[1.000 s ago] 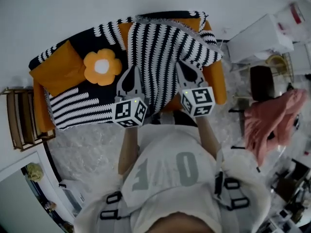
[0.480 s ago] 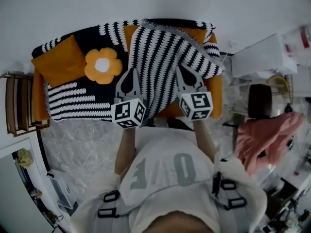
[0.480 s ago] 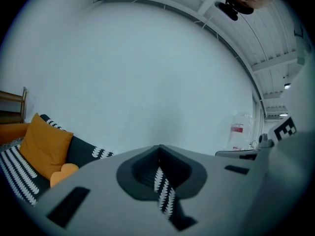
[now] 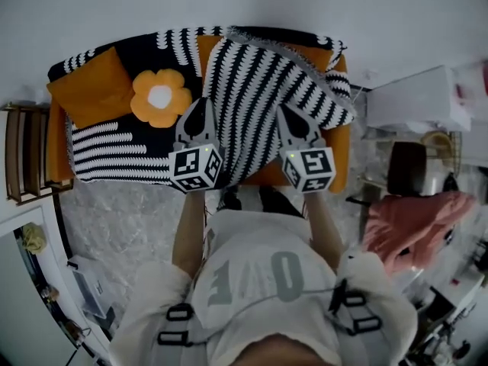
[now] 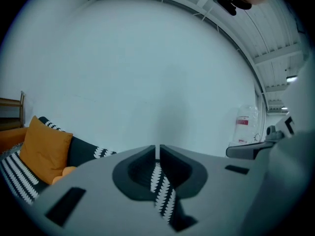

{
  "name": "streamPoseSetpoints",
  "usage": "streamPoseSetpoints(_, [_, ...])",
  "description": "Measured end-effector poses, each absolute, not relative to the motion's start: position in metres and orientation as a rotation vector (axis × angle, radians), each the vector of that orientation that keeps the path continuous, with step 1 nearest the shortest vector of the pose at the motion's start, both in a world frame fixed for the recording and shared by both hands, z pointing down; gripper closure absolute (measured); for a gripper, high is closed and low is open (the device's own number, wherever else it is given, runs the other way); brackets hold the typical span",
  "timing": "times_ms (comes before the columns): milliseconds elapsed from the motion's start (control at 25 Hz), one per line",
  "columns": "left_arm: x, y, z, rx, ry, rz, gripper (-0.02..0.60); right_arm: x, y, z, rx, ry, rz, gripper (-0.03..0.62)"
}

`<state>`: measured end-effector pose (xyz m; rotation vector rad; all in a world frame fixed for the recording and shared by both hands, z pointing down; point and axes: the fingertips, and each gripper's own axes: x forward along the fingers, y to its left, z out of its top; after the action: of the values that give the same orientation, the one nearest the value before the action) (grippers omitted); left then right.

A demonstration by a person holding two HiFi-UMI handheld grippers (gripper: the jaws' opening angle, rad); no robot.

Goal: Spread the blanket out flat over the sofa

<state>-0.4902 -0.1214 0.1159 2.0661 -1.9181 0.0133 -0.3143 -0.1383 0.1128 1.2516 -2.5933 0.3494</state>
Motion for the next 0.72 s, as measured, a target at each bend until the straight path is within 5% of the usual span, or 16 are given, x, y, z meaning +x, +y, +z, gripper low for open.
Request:
streamPoseSetpoints(400, [-0.537,-0.212,0.227,2.05,-1.788,0.16,0.39,-0.355,-0.179,0.146,1.063,-2.637,0.273,0.588])
streamPoseSetpoints(720, [-0.556,-0.268,0.338,2.056,-1.533,0.281,0.357,-0.365,-0.196,0.208,0.917,-2.591,0.267,0.588])
